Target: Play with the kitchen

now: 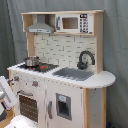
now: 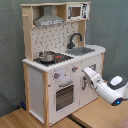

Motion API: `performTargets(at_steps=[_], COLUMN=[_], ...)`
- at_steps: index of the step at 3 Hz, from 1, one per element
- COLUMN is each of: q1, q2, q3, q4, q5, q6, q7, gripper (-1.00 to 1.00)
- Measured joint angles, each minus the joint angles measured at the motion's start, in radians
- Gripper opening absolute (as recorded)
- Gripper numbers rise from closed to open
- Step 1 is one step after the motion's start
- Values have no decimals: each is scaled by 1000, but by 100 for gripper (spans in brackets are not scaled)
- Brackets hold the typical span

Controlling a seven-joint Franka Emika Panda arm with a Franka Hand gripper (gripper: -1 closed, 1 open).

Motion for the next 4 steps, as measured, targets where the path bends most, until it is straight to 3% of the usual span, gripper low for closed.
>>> performTargets(at_steps=[1,2,4], q1=[7,-13,-162], q2=[0,0,-2], q3=[-2,-42,-62], q4=[-74,-117,-118], q5=[-57,-70,-71], q6=[43,122,265], q7=[16,19,79], gripper=[100,100,100])
